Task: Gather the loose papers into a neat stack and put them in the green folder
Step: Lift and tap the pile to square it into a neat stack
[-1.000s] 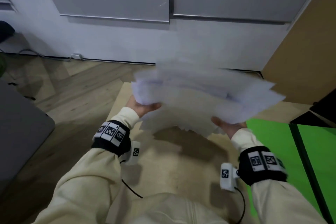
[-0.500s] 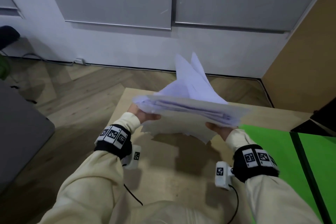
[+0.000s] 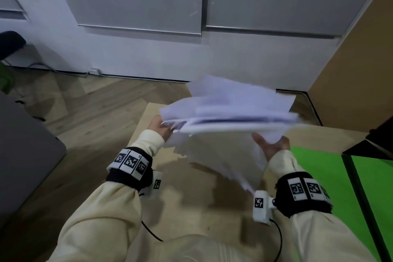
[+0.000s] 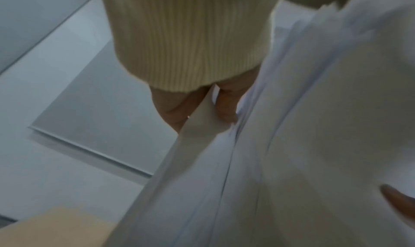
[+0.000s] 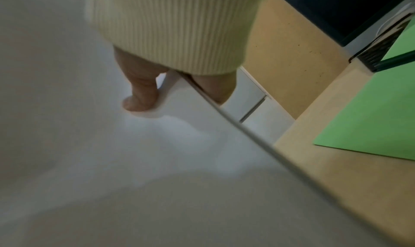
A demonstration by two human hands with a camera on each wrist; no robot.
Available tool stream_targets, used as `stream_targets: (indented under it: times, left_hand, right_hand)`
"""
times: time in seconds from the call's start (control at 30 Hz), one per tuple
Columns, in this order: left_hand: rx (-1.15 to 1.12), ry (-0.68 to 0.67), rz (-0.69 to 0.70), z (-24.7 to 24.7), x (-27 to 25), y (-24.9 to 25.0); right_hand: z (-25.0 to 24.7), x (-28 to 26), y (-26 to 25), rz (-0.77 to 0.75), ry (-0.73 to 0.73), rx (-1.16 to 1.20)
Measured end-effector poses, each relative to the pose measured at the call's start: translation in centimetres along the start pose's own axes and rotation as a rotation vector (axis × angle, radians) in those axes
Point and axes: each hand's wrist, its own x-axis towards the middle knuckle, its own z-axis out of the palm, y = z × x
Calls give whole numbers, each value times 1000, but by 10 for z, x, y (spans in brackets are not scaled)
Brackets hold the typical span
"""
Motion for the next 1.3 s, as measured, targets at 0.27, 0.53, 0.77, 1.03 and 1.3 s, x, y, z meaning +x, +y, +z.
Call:
stream_targets:
  times: [0.27, 0.53, 0.77, 1.03, 1.3]
  left_hand:
    - [-50, 91, -25, 1, 4, -14]
    - [431, -99, -211, 32, -28, -59]
    - [747, -124, 81, 46, -41, -36]
    - [147, 431, 134, 11, -27, -1]
    - [-352, 647, -294, -31, 3, -30]
  right_hand:
    - [-4, 16, 31, 25, -60, -49]
    - [13, -4, 120, 552, -338, -441]
    - [22, -12, 157, 684, -353, -283]
    - [23, -10, 159, 689, -336, -408]
    - [31, 2, 161, 689, -281, -378]
